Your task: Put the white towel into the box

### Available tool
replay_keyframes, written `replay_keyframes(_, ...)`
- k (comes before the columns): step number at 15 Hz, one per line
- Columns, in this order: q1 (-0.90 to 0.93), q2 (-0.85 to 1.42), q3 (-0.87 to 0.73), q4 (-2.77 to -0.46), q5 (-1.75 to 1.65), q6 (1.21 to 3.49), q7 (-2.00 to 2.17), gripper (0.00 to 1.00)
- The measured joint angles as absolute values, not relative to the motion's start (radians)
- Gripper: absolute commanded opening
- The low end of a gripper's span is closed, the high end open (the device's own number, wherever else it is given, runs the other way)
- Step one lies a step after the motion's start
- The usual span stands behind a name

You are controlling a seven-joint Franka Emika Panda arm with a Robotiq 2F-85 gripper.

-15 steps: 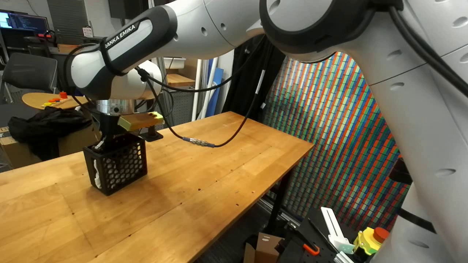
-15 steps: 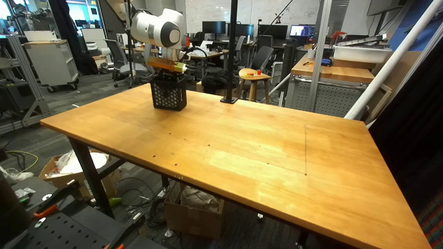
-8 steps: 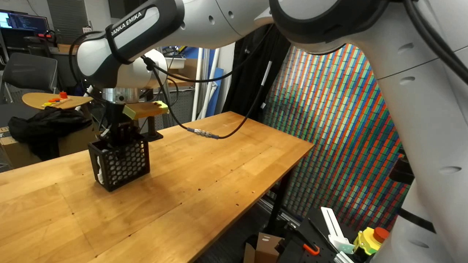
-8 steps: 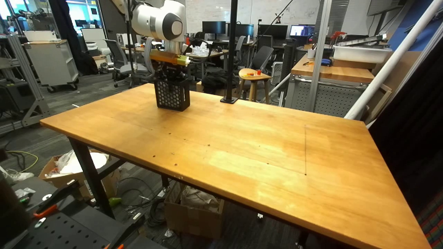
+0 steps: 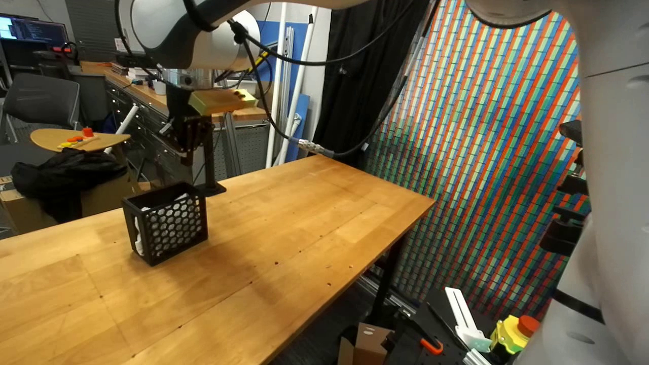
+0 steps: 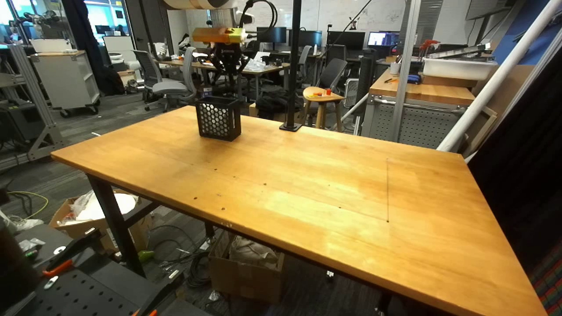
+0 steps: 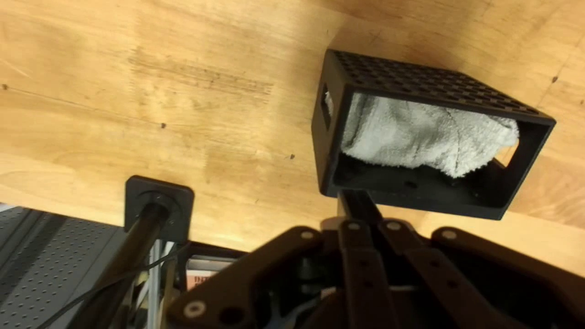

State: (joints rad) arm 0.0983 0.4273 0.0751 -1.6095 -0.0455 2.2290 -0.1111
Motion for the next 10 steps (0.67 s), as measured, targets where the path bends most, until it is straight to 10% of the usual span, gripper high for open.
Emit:
replay_keyframes(3,0.096,0.415,0.074,-1.625,-0.047,2.225,-0.108,0.28)
replay_keyframes(10,0.097,0.43,0.076,-1.623,-0.047,2.226,-0.108,0.29)
